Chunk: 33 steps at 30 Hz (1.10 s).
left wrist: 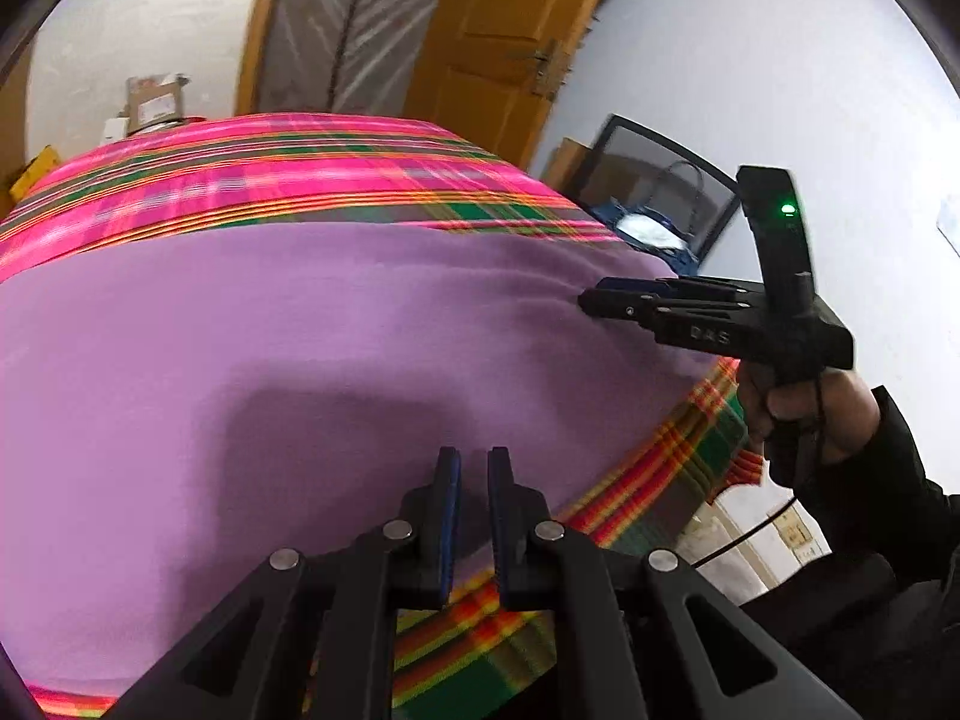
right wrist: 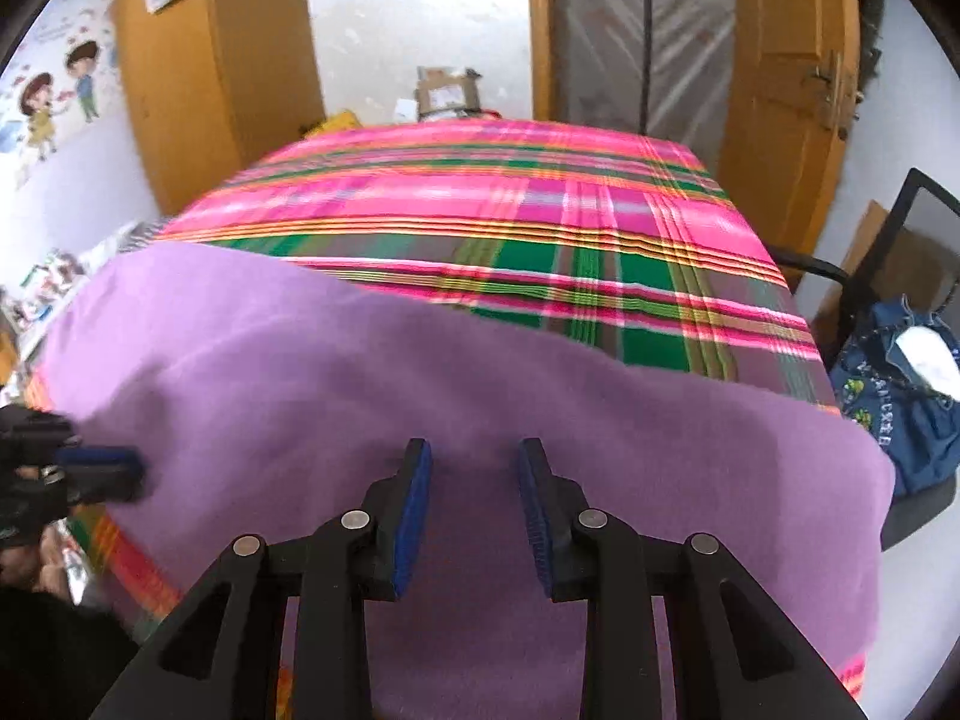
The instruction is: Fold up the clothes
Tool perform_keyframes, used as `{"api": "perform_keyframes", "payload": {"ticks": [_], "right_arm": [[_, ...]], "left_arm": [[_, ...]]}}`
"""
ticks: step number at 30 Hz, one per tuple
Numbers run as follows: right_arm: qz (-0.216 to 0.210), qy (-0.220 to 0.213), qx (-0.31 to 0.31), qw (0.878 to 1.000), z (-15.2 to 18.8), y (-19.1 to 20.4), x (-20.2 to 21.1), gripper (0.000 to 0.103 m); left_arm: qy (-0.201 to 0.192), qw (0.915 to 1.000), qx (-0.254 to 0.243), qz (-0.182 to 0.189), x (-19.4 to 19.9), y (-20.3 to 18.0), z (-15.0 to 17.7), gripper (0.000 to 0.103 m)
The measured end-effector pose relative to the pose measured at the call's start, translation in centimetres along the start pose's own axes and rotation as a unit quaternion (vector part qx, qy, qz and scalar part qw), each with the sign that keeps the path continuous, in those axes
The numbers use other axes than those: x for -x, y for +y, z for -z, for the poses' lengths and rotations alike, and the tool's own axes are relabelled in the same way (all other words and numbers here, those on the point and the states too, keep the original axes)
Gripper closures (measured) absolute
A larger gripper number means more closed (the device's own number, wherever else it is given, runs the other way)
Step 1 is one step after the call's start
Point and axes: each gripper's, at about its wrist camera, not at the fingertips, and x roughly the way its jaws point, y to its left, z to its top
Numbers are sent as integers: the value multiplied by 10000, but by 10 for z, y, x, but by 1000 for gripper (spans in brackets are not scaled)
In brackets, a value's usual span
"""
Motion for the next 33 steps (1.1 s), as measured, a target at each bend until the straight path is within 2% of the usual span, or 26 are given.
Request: {"api": "perform_keyframes", "payload": {"ticks": [5,8,13,17,19,21,27,28,30,33], "right_arm": [[264,62,-103,9996,-21,-2,-14,65],[61,-128,-286,9995,-23,2,-8,64],[-327,-245,-225,9989,-21,22,-7,56],[-407,-134,-232,9988,-20,27,-15,56],[-441,-76,-237,9987,-19,29,-19,56],[-503,-32,-300,9983,-18,29,-20,55],[-652,11,-380,9971,-17,27,-18,54],[-645,15,-351,9973,-17,28,-18,51],[-727,44,-222,9971,-17,33,-19,35],[-733,160,-6,9972,-20,40,-22,27]], "left_arm": [[-212,9974,370,-574,20,33,1,94],[-367,9901,699,-1157,37,64,2,94],[-578,9667,1266,-2149,69,120,7,94],[-669,9395,1707,-2894,93,164,17,93],[-604,9303,1985,-3024,101,182,28,94],[-713,9318,2093,-2878,110,189,37,94],[-613,9288,1938,-3098,123,192,36,94],[-636,9295,1915,-3088,126,195,32,93],[-667,9290,1867,-3126,132,202,22,93],[-644,9220,1809,-3361,137,219,7,92]]}}
